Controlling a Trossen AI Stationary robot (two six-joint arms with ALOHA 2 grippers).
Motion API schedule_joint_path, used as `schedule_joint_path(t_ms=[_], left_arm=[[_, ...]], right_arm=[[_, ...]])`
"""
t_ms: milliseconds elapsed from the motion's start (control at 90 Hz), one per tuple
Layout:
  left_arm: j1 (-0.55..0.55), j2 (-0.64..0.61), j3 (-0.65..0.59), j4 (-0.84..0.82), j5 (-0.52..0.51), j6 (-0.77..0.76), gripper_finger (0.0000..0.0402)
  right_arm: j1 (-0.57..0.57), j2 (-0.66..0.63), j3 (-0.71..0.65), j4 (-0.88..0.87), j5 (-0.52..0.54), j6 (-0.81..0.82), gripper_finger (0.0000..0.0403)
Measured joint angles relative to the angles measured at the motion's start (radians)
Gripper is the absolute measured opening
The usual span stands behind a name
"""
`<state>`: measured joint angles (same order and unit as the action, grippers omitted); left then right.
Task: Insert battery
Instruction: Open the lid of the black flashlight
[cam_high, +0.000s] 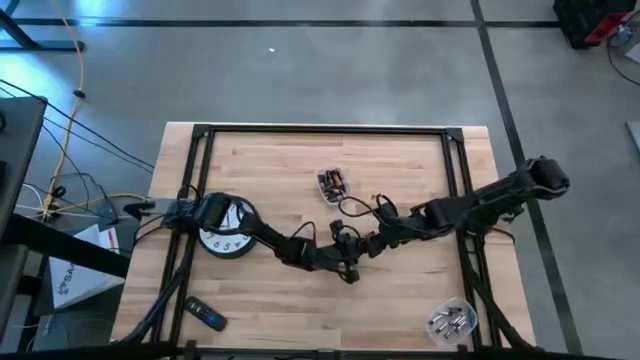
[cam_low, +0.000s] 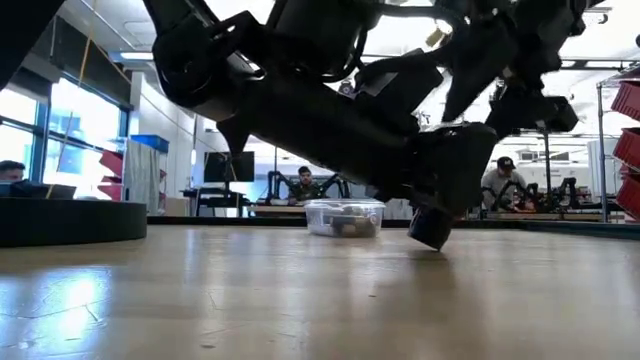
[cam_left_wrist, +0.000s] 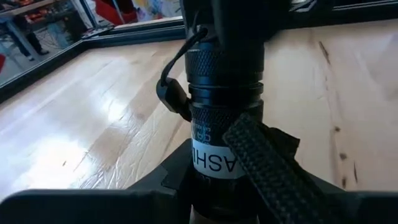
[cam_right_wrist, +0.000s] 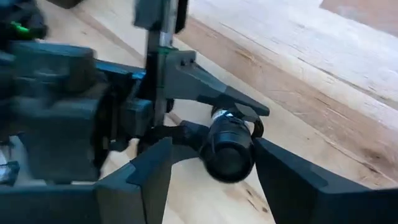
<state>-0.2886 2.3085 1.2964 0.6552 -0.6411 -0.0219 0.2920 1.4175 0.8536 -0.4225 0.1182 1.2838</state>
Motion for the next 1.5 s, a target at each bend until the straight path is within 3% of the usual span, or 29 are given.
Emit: schedule_joint_path(t_ms=[444,789,944,1256,1500], left_arm=[[0.000,0.000,0.000,-0.010,-0.004,-0.001,0.0097],[0.000,0.000,0.001,-0.014,-0.009,-0.001,0.0097],[-0.001,0.000,0.001,-0.008,0.009,0.007,0.0097],[0.002,-0.057,0.001,-0.103,0.249,0.015,0.0097],[0.033,-0.060,0.003,-0.086,0.569,-0.072,0.0097]], right_arm=[[-0.004,0.015,0.040,-0.048,0.005,0.009,0.0187],[-0.004,0.016,0.064,-0.121,0.003,-0.001,0.0096],[-0.004,0.016,0.065,-0.122,-0.014,-0.067,0.0082],[0.000,0.019,0.126,-0.205,-0.062,-0.445,0.0081],[0.054,0.020,0.148,-0.202,-0.080,-0.883,0.0080]])
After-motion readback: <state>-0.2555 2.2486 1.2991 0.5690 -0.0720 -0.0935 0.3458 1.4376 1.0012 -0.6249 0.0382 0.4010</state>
